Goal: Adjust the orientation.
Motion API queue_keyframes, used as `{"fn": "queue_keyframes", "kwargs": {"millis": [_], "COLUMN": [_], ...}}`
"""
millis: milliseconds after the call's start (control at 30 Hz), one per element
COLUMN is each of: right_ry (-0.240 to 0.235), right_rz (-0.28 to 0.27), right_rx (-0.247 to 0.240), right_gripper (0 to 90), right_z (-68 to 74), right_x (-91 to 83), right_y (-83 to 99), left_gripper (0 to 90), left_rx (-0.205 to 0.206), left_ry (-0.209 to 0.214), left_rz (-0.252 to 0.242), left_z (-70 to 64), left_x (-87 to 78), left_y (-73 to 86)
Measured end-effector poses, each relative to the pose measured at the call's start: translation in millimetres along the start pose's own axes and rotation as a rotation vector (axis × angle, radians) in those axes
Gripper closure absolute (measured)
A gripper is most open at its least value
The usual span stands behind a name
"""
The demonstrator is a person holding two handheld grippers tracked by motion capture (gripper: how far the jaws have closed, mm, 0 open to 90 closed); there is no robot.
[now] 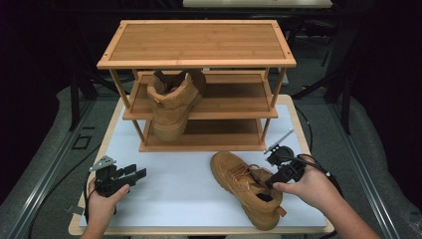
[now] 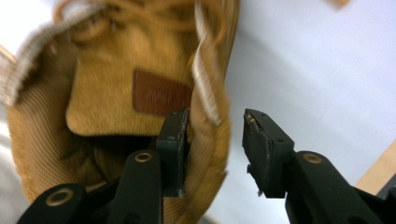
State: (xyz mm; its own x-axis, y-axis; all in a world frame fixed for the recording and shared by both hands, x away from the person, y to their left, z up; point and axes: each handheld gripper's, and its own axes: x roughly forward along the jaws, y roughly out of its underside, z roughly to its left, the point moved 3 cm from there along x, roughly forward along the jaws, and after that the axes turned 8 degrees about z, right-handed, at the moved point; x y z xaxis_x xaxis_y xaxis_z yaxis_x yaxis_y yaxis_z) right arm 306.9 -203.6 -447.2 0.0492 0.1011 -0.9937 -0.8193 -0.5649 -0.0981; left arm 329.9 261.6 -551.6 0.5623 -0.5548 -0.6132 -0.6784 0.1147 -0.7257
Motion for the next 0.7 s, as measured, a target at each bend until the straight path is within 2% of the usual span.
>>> {"fn": "queue_keyframes", "kwargs": {"millis": [67, 133, 367, 500, 600, 633, 700], "right_ry": [-0.020, -0.018, -0.006, 0.031, 0.030, -0.003, -0.013], "right_rz": [0.041, 0.062, 0.068, 0.088, 0.103, 0.107, 0.113], "right_rx": [0.031, 0.033, 0.061, 0.056, 0.056, 0.066, 0.071], "right_gripper": [65.2, 67.5, 70.8, 72.0, 73.4, 74.8, 75.2], "right_z": [2.1, 4.3, 7.0, 8.5, 7.0, 4.9, 4.0], "right_x": [5.7, 9.9, 11.3, 12.0, 12.3, 12.6, 12.5], "right_y": [1.4, 3.2, 5.2, 3.5, 2.5, 2.2, 1.9], "left_gripper": [44.5, 44.5, 44.5, 44.5, 44.5, 44.5, 44.5], "left_rx": [0.000, -0.002, 0.000, 0.001, 0.000, 0.000, 0.001], "left_ry": [0.000, 0.002, 0.001, 0.002, 0.003, 0.004, 0.004], "left_rz": [-0.001, -0.004, 0.001, 0.002, 0.005, 0.006, 0.007], "left_z": [0.1, 0.1, 0.2, -0.1, -0.3, -0.3, -0.3], "left_x": [0.0, 0.1, 0.9, 2.0, 2.4, 2.4, 2.4], "left_y": [0.1, 0.1, 0.5, 0.8, 1.1, 1.1, 1.2]}}
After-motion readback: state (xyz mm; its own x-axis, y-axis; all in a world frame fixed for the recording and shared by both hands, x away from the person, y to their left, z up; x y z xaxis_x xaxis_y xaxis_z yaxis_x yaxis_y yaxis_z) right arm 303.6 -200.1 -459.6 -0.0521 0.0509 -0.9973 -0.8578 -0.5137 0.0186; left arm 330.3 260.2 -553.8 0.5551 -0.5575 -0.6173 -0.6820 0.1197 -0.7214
